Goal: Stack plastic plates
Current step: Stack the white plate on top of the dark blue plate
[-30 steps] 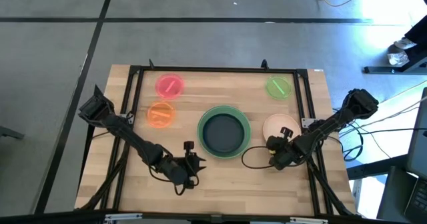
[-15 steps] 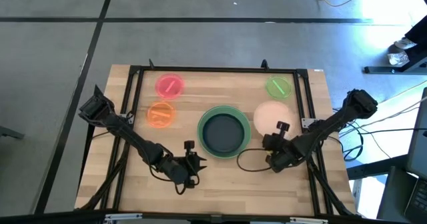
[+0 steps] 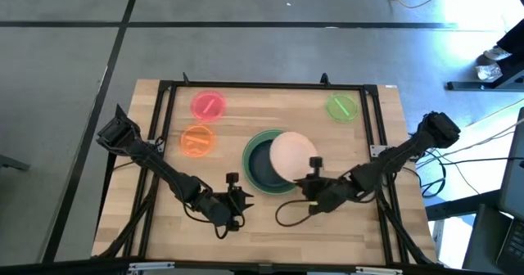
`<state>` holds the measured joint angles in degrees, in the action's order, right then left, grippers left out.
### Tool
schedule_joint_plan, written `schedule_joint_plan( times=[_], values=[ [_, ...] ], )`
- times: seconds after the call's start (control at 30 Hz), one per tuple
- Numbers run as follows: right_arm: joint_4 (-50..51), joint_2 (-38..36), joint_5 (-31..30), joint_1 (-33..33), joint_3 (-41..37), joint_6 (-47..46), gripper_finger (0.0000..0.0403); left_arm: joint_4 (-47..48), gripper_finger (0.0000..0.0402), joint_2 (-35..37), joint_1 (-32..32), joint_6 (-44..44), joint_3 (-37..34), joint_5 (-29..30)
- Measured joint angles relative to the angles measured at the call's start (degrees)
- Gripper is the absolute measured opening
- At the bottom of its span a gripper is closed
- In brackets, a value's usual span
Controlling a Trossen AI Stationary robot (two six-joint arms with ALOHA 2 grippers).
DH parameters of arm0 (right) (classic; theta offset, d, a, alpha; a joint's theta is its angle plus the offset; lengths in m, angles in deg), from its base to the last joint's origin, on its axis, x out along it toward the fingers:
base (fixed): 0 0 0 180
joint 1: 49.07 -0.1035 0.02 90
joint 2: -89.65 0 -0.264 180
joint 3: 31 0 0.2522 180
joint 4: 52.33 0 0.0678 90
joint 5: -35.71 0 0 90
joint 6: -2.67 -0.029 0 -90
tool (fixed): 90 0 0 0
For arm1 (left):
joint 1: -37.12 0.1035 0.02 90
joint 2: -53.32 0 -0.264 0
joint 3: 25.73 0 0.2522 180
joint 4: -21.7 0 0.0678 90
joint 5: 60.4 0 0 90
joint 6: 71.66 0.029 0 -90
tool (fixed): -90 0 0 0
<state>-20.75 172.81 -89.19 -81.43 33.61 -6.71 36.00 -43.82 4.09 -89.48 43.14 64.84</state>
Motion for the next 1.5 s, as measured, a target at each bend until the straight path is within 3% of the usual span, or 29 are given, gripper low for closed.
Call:
schedule_joint_plan(
  times=[0.17,0.3,0.63,0.9,1.17,1.33,1.5],
  values=[
    [-8.7,4.2,7.4,3.8,0.0,6.9,0.0003,-0.1,0.0109,0.0,0.0,0.0,0.0,0.0],
    [-10.9,8.0,10.0,6.5,0.0,7.1,0.0003,-0.1,0.0109,0.0,0.0,0.0,0.0,0.0],
    [-12.2,11.5,10.6,8.8,0.0,4.9,0.0003,-0.1,0.0109,0.0,0.0,0.0,0.0,0.0],
    [-18.9,13.6,12.7,8.8,0.0,5.2,0.0003,-0.2,0.0109,0.0,0.0,0.0,0.0,0.0],
    [-22.3,16.5,10.5,8.8,0.0,5.2,0.0004,-0.2,0.0109,0.0,0.0,0.0,0.0,0.0],
    [-22.3,16.5,10.7,8.8,0.6,5.2,0.0041,-0.2,0.0109,0.0,0.0,0.0,0.0,0.0],
    [-21.5,16.5,16.1,8.8,2.2,7.3,0.0106,-0.2,0.0109,0.0,0.0,0.0,0.0,0.0]
  ],
)
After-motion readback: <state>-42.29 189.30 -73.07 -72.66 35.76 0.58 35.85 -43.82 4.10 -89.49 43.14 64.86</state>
